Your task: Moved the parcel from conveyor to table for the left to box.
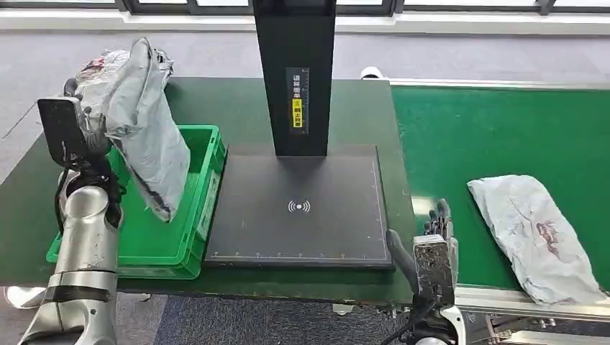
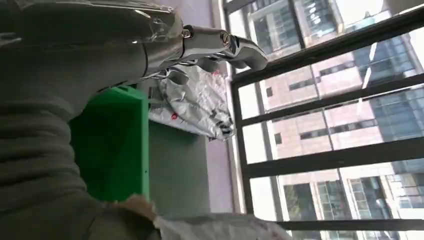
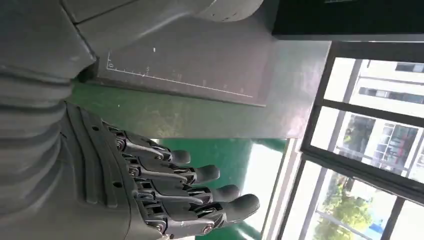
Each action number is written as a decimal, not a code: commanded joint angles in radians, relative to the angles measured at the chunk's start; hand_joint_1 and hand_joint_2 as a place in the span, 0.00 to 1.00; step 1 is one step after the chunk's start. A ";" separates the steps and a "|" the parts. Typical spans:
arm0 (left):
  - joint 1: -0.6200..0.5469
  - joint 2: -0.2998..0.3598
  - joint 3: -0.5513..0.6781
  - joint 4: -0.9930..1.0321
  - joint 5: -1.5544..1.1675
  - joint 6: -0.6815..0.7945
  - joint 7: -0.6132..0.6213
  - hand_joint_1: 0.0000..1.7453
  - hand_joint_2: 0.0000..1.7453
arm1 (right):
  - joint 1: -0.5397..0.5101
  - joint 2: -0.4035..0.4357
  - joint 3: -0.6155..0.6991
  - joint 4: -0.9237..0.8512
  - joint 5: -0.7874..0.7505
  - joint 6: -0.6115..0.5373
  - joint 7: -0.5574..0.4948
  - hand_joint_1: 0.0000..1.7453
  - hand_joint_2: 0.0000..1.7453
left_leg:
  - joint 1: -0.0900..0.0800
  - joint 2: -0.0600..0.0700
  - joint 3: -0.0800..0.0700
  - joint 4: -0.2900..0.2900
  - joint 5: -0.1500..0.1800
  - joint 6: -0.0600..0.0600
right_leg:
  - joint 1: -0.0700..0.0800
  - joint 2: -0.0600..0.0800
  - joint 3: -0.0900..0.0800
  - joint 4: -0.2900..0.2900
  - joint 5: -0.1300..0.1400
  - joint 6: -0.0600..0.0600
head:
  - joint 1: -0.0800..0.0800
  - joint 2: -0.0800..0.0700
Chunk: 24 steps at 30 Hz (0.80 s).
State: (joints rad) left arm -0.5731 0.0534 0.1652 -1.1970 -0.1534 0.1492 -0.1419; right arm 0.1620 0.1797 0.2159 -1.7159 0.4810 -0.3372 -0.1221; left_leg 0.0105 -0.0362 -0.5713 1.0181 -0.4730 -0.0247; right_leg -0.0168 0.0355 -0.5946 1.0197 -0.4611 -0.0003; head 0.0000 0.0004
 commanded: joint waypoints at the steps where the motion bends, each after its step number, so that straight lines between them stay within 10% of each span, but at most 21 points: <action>1: -0.018 -0.005 -0.065 0.018 -0.060 0.052 -0.001 0.00 0.00 | -0.038 -0.015 -0.015 0.066 -0.002 -0.009 0.005 0.00 1.00 | 0.001 0.002 0.000 -0.001 0.001 0.001 | 0.001 -0.003 0.001 -0.002 0.001 0.000 | 0.000 0.000; 15: -0.168 0.049 -0.085 0.331 -0.376 0.176 0.097 0.00 0.00 | -0.058 -0.012 -0.020 0.076 0.004 0.007 0.010 0.00 1.00 | 0.001 0.002 0.000 -0.001 0.001 0.001 | 0.002 -0.004 0.001 -0.002 0.002 -0.001 | 0.000 0.000; 24: -0.346 0.207 -0.188 0.784 -1.087 0.029 0.501 0.00 0.00 | -0.113 -0.016 0.001 0.109 0.001 0.073 0.025 0.00 1.00 | 0.001 0.004 0.000 -0.001 0.002 0.000 | 0.002 -0.001 0.000 -0.001 0.003 -0.002 | 0.000 0.000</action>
State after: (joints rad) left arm -0.7477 0.1504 0.1022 -0.8299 -0.9071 0.3540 0.1588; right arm 0.1192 0.1793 0.2159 -1.6930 0.4822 -0.3090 -0.1091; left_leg 0.0106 -0.0345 -0.5715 1.0180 -0.4726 -0.0252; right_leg -0.0166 0.0370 -0.5957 1.0198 -0.4603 -0.0012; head 0.0000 0.0004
